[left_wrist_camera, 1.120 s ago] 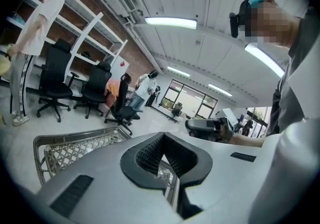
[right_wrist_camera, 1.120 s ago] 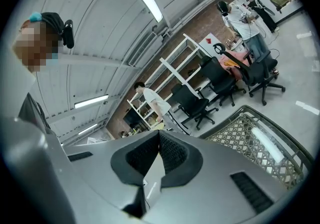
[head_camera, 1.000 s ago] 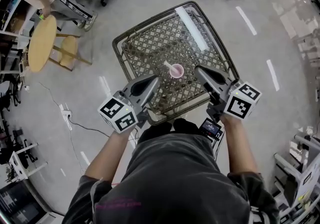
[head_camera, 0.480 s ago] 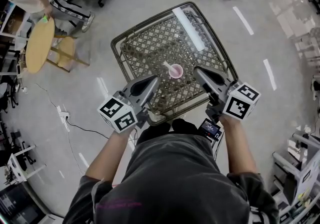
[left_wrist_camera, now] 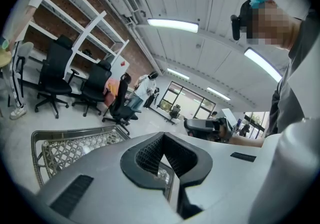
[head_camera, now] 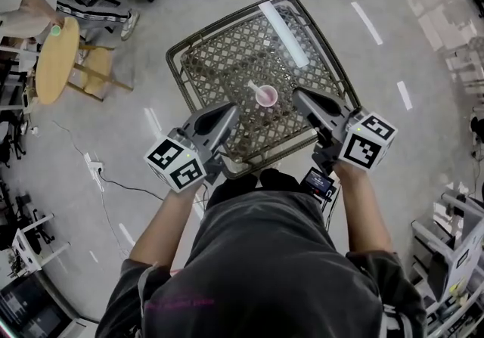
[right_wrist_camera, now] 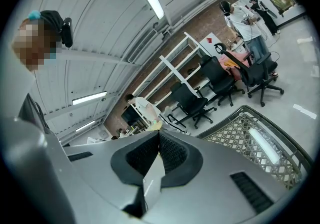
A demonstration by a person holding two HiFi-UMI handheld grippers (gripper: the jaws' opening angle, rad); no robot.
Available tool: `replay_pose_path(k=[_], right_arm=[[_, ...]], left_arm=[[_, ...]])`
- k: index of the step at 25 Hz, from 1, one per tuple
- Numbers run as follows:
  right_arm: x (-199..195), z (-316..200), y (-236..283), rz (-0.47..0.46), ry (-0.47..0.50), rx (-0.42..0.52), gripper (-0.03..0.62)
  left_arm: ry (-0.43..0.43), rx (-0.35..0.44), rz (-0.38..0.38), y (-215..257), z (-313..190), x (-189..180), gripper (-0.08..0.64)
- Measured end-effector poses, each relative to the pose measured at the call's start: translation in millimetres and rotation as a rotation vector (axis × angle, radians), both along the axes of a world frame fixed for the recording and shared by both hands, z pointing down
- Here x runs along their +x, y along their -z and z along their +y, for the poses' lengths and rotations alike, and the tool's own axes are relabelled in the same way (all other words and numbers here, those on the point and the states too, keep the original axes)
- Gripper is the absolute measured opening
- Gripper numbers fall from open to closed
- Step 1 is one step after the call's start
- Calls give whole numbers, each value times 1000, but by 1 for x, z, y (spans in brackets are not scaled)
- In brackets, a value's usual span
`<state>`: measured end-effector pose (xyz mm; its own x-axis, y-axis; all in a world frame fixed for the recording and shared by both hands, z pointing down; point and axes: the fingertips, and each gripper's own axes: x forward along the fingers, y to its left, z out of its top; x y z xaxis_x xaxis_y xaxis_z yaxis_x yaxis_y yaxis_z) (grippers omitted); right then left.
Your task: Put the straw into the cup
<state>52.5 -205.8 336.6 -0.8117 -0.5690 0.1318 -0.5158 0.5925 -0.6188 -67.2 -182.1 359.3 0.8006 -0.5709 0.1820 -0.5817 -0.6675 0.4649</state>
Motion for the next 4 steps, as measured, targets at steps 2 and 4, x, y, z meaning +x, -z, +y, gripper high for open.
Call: replay_pose_path(k=[2,4], right_arm=[[-1,-4,3,3,3,13,14],[-4,-7,4,3,8,23,14]], left_arm=[[7,7,-2,0,-2,-3,9],[16,9,-5,-1,-3,-8,9]])
